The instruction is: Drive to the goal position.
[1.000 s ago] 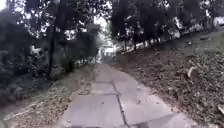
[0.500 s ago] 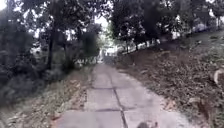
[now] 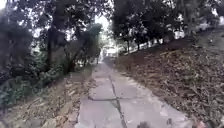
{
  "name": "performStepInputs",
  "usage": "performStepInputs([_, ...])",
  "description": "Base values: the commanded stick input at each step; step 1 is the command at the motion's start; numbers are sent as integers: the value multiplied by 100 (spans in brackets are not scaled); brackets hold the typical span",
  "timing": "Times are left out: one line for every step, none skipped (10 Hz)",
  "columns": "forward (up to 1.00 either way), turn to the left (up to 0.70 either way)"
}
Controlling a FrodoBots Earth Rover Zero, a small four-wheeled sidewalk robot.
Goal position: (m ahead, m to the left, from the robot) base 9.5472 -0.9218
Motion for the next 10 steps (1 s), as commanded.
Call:
performStepInputs([100,0])
performStepInputs([100,0])
performStepInputs([100,0])
performStepInputs([100,0])
performStepInputs([100,0])
performStepInputs([100,0])
performStepInputs([100,0])
performStepInputs([100,0])
performStepInputs([100,0])
performStepInputs([100,0])
